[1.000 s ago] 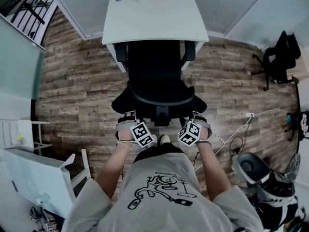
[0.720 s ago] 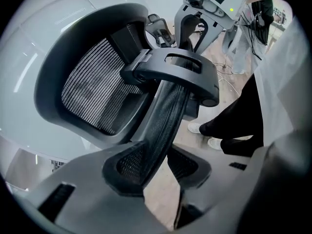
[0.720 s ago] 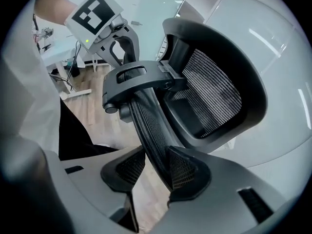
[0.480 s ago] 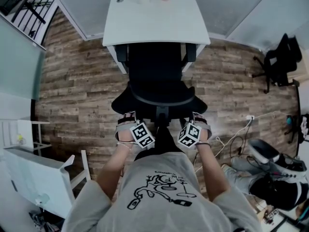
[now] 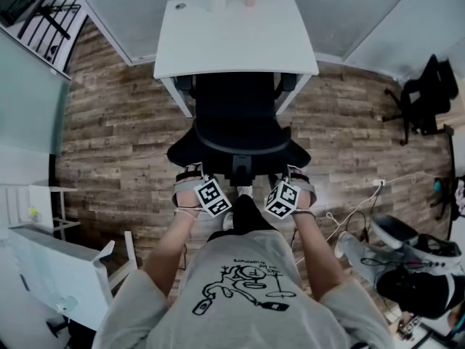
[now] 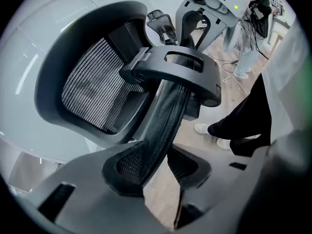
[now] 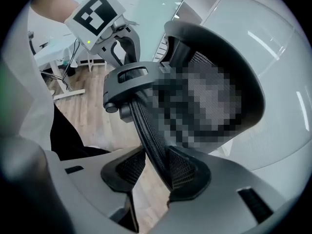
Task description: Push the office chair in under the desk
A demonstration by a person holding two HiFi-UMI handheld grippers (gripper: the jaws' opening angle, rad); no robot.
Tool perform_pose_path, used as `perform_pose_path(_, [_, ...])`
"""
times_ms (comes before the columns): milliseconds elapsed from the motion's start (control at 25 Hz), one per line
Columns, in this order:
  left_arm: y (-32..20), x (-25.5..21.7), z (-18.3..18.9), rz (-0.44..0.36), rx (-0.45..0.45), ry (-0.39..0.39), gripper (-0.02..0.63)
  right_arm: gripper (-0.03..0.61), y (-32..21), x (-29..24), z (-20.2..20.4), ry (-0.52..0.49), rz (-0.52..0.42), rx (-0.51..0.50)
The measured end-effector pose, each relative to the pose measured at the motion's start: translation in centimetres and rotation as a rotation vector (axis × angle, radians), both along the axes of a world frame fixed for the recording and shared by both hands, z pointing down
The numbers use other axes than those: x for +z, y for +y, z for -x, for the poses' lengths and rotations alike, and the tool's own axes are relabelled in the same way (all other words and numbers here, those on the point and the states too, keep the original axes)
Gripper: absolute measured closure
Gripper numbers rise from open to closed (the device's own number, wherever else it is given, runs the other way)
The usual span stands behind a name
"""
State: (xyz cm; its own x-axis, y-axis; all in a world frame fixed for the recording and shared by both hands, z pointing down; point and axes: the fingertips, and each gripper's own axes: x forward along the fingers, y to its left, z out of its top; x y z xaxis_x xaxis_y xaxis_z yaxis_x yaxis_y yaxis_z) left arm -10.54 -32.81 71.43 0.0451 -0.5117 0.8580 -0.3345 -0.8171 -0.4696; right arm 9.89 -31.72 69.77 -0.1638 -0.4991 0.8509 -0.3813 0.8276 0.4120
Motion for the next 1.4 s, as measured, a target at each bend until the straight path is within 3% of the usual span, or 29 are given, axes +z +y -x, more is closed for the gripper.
perform_pose_path(840, [-9.8, -0.7, -2.7, -0.006, -0.066, 0.015, 0.468, 0.417, -10.0, -0.5, -2.7, 0.003, -0.007, -0.049])
perform_pose_path(1200, [-11.5, -1.3, -6.7, -0.015, -0.07, 0.049, 0.468, 0.413, -13.1, -0.8, -6.8, 0.047, -0.012, -0.032])
perform_pose_path(1400, [-13.3, -1.3, -6.8, -0.013, -0.073, 0.037, 0.466, 0.413, -14.4, -1.0, -6.9, 0.043, -0.026, -0.027])
